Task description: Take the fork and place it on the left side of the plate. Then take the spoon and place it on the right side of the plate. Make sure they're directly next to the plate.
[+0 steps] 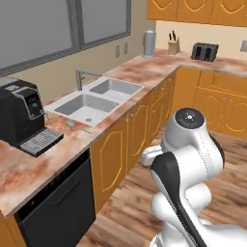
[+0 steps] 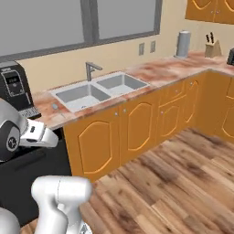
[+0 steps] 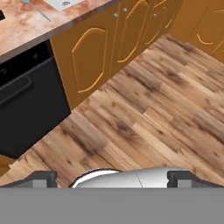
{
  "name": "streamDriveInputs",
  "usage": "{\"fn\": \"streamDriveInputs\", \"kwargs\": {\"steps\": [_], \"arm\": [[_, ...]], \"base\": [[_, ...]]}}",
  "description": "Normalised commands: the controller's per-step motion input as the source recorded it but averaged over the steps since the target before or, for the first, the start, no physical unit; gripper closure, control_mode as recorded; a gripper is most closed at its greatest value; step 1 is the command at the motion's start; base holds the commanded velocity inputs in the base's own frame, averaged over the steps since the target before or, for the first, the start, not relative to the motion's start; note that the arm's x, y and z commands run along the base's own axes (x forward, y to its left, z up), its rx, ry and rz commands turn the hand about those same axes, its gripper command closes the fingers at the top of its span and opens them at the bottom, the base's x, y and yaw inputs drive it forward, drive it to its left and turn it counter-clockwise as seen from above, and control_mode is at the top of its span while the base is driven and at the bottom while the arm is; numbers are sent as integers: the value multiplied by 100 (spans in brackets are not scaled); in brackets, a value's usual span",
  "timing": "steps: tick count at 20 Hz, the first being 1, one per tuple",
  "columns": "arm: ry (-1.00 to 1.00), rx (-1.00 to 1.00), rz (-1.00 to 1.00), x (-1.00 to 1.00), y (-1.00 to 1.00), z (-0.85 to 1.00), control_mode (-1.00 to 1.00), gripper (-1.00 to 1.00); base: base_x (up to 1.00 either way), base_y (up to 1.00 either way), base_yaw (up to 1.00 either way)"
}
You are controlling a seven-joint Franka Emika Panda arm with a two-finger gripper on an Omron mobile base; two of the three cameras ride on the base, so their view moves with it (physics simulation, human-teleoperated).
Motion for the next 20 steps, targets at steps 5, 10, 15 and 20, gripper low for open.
{"fn": "streamDriveInputs", "kwargs": {"steps": [5,10,15,20], "arm": [[0,0,0,0,0,0,100,-100],[0,0,0,0,0,0,100,-100],[0,0,0,0,0,0,100,-100],[0,0,0,0,0,0,100,-100]], "base": [[82,0,52],[93,0,51],[74,-21,43],[44,-40,36]]}}
